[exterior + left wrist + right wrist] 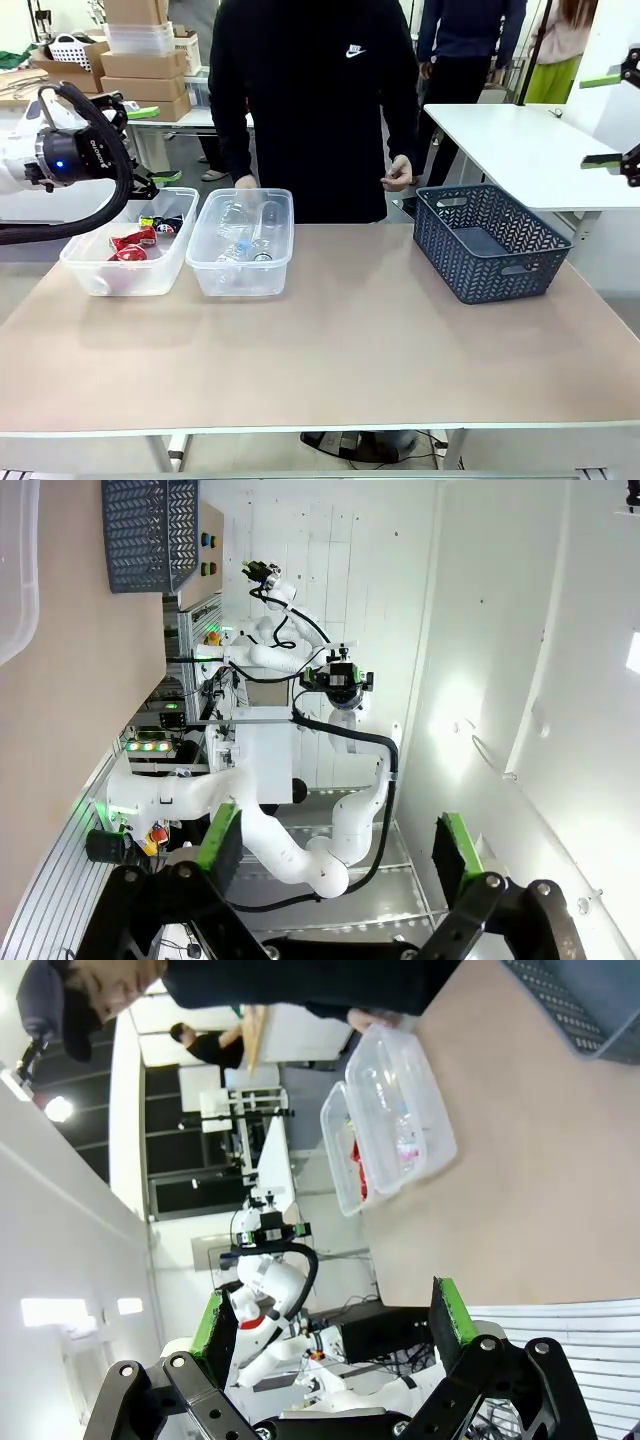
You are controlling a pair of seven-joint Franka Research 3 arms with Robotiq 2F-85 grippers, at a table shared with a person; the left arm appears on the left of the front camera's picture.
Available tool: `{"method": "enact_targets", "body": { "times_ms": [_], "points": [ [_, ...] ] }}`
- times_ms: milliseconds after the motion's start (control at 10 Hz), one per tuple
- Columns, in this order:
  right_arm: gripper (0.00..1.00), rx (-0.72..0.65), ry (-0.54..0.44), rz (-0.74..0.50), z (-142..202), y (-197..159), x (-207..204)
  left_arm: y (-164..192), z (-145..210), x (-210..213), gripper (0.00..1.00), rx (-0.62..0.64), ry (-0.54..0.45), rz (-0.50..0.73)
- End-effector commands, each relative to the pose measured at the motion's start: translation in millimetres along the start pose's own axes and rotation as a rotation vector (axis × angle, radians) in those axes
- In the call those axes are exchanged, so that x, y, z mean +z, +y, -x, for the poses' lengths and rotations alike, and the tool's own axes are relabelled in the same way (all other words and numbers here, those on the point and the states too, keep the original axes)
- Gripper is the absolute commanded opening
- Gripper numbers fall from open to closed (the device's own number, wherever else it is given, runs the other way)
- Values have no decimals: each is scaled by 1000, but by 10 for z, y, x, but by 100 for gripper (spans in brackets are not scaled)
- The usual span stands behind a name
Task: Sort the waste into each basket.
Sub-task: Release the Organizing box you were holding.
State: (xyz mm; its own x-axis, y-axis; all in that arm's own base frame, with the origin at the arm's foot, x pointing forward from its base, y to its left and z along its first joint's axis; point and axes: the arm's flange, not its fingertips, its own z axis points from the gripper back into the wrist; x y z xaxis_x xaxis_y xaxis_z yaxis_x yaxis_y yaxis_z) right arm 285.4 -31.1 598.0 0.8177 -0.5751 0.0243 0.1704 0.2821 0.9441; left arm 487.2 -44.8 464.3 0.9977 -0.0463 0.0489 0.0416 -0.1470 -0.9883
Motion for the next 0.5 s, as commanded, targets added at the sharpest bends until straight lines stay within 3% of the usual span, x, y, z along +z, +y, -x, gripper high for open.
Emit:
{"method": "enact_targets", "body": {
  "times_ms": [0, 400],
  "points": [
    [100, 15, 7, -23, -15, 18, -10, -24, 10, 19, 100, -14, 14, 3],
    [100, 15, 7, -23, -15, 18, -10, -24, 10, 19, 100, -14, 14, 3]
  ]
}}
